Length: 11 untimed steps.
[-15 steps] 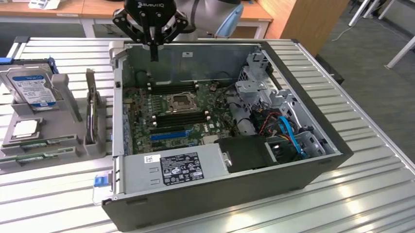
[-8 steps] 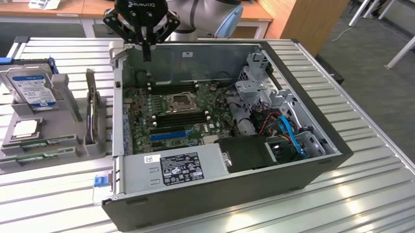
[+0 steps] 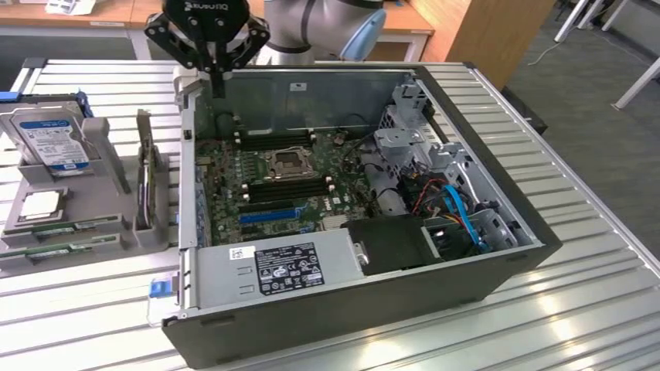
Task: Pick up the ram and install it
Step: 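Reach for the ram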
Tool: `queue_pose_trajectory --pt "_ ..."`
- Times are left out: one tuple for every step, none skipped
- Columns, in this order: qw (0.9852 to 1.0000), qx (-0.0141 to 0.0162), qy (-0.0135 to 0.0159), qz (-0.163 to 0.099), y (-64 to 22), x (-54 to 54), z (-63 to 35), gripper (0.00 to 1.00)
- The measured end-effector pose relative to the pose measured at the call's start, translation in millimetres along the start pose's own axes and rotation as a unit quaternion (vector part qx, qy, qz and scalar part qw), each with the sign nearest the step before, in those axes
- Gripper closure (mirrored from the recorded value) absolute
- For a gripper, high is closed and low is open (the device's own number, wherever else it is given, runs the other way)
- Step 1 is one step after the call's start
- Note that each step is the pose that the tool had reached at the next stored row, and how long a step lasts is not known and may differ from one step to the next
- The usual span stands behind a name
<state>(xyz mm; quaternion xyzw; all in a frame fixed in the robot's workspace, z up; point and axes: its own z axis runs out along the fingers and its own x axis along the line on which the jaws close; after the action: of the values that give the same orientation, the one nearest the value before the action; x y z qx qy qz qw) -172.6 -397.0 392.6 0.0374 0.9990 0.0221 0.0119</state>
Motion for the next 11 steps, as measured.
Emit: queue_pose_trajectory --pt "1.0000 0.0000 0.0002 0.000 0.0 2.5 0.0 0.90" --pt "1.0000 0.0001 0.0005 0.000 0.1 5.4 0.0 0.90" --pt "1.0000 0.0001 0.0008 0.000 0.2 8.1 0.0 0.90" --pt "1.0000 0.0001 0.0012 0.000 0.2 10.7 0.0 0.90" --pt "1.0000 0.0001 0.0016 0.000 0.1 13.4 0.0 0.90" --pt "1.0000 0.0002 0.0020 0.000 0.0 16.1 0.0 0.90" --pt "1.0000 0.0002 0.0024 0.000 0.1 18.9 0.0 0.90" --pt "1.0000 0.0002 0.0027 0.000 0.1 21.7 0.0 0.90" --pt "1.0000 0.0002 0.0031 0.000 0.1 25.0 0.0 0.90" --pt "1.0000 0.0003 0.0035 0.000 0.0 27.9 0.0 0.90" --pt "1.0000 0.0003 0.0039 0.000 0.0 30.8 -0.1 0.90"
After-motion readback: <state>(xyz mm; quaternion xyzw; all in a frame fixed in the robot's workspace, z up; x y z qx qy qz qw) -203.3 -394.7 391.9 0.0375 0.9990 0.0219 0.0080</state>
